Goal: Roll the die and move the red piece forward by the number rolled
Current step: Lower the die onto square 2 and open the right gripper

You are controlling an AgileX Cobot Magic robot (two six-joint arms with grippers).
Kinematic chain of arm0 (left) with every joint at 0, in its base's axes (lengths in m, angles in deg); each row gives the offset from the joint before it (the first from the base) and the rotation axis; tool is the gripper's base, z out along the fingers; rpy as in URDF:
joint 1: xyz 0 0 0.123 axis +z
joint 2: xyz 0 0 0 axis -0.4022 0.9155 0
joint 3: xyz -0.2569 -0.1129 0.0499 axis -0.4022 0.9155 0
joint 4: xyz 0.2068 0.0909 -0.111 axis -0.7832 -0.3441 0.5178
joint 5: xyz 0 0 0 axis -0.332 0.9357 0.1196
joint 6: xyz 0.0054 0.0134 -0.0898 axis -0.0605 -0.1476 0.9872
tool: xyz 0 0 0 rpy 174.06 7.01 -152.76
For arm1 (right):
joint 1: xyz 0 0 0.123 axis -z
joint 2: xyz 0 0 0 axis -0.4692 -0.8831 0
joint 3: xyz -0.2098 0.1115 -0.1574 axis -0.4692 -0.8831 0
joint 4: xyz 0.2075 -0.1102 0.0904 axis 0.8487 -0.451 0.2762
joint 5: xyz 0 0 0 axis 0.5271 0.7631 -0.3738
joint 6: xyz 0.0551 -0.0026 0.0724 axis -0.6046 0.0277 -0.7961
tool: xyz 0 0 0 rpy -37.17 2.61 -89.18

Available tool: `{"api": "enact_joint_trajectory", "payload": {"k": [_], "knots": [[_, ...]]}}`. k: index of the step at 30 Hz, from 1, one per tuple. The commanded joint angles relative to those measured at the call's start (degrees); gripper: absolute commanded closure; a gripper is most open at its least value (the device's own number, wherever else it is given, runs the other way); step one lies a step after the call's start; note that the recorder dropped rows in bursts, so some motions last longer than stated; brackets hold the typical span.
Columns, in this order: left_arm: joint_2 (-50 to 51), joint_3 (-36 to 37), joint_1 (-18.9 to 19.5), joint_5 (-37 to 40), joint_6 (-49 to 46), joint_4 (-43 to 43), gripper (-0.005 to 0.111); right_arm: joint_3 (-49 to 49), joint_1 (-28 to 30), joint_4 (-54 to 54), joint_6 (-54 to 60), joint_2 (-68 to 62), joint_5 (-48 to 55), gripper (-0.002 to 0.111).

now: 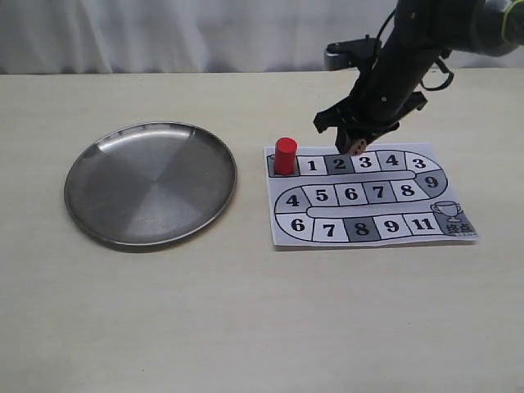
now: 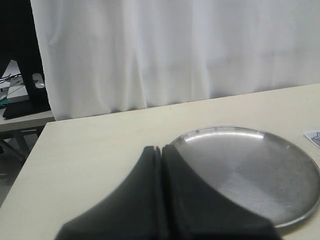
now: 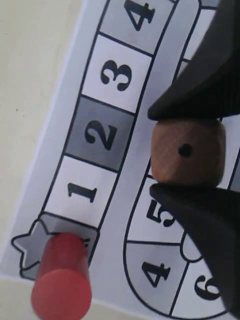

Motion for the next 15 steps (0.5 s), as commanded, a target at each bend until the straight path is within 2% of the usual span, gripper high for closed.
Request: {"api": "enact_joint_trajectory", "payload": {"k": [1, 5, 11, 15], "knots": [[-0.1, 0.1, -0.1, -0.6, 0.0, 0.0, 0.107, -0.8, 0.2, -1.0, -0.4, -2.1, -2.0, 0.100], [-0.1, 0.1, -0.1, -0.6, 0.0, 0.0, 0.107, -0.8, 0.2, -1.0, -0.5, -2.7, -3.1, 0.082], [-0.1, 0.1, -0.1, -0.6, 0.0, 0.0, 0.107, -0.8, 0.2, -0.8, -1.5, -2.7, -3.4, 0.046], [-0.1, 0.1, -0.1, -0.6, 0.0, 0.0, 0.107, -0.8, 0.2, -1.0, -1.3, -2.7, -3.8, 0.032]]}}
